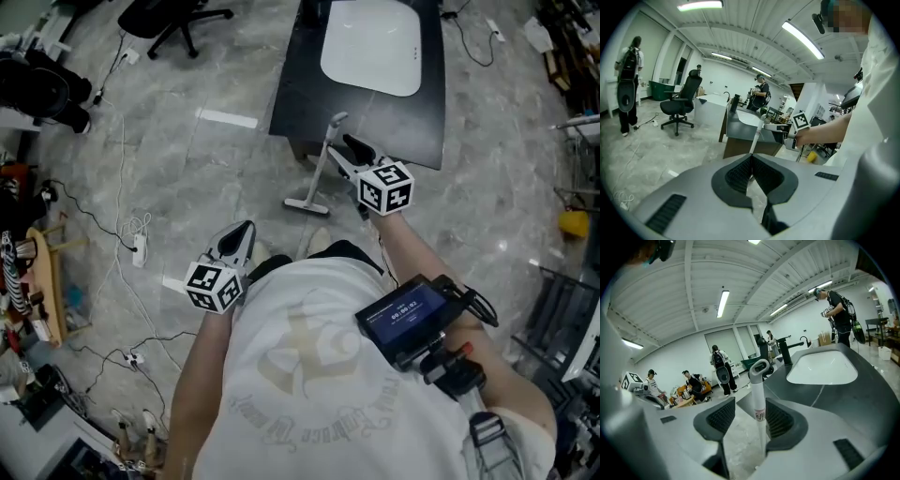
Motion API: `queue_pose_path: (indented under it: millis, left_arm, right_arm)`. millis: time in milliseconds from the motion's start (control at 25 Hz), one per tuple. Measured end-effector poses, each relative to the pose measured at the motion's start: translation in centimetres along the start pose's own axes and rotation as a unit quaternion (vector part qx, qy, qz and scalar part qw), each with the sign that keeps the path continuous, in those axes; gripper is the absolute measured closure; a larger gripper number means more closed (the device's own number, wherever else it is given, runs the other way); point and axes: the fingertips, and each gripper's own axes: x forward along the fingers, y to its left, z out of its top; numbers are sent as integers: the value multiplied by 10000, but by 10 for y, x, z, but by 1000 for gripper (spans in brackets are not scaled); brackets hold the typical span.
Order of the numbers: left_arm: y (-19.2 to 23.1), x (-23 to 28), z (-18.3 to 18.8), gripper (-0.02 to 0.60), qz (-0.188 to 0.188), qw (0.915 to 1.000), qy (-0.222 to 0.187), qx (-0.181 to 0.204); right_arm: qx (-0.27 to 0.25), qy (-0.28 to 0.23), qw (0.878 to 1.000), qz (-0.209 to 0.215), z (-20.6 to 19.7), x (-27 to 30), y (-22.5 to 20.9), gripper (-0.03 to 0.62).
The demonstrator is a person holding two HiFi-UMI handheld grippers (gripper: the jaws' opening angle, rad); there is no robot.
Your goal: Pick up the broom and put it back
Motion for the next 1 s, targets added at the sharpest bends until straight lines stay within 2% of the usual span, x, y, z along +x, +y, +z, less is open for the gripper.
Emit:
queue_pose_path:
  millis: [360, 400, 480, 520, 760, 1000]
  left_arm:
    - [-2, -40, -26, 569, 571, 9977, 7, -368]
    - [-1, -44, -30, 569, 625, 9972, 20, -410]
    - [-3, -53, -40, 569, 699, 9963, 55, -499]
    - [-4, -56, -44, 569, 713, 9960, 74, -529]
    - [-8, -70, -62, 569, 584, 9971, 104, -477]
    - [-10, -64, -57, 569, 256, 9994, -24, -235]
  right_arm:
    - [9, 222, 9996, -172, 4, 41, -15, 392]
    - [-8, 216, 9996, -192, 4, 44, -15, 400]
    - [-56, 189, 9994, -270, 3, 46, -14, 470]
    - [-77, 175, 9994, -294, 3, 45, -13, 473]
    - [-211, 105, 9994, -255, -6, 28, 10, 477]
    - [-595, 201, 9980, 7, -25, 0, 51, 480]
